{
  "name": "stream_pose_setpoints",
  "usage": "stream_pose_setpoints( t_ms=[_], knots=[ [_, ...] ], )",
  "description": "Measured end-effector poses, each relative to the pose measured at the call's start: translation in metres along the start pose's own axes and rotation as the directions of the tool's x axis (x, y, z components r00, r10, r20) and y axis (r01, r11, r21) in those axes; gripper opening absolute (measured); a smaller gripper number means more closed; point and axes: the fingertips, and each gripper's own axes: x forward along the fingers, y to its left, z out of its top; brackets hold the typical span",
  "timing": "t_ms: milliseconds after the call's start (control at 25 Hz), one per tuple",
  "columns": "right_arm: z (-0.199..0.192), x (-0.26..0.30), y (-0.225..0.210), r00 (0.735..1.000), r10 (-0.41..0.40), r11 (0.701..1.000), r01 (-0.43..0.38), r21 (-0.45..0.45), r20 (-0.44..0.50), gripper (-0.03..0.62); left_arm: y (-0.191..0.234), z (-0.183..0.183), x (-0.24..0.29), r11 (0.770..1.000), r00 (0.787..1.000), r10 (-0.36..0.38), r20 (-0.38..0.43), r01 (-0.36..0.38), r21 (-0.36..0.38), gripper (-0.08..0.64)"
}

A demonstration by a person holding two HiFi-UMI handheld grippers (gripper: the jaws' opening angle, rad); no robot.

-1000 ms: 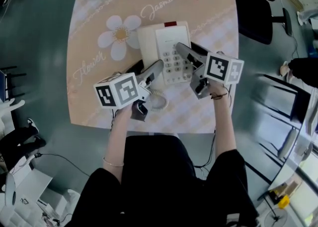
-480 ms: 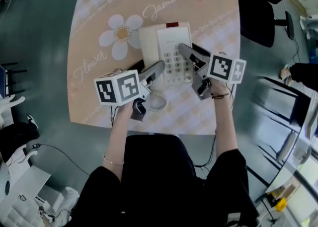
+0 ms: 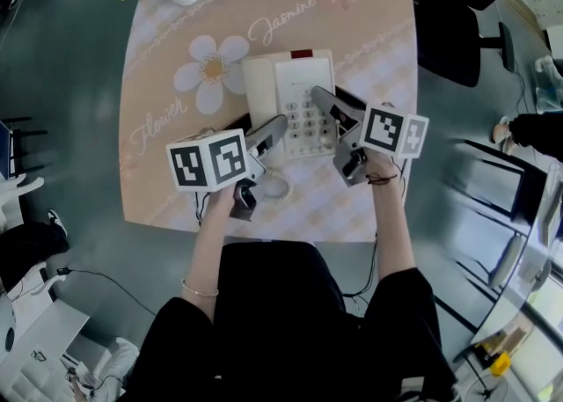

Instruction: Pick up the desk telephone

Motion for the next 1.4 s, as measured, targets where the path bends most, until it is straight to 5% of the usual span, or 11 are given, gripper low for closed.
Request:
stream_pose_setpoints(
  t_ms=[600,1400],
  knots=[
    [0.005,-0.037,0.053,0.997,0.023,0.999,-0.019,-0.049,0.075,0.196,-0.029,0.000,-0.047,1.000,1.000,-0.020,0.004,0.020,0.018,0.305],
    [0.012,-0.090,0.139,0.981,0.066,0.991,-0.042,-0.129,0.185,0.190,-0.070,0.010,-0.129,0.995,0.991,-0.066,0.118,0.057,0.082,0.305]
  ],
)
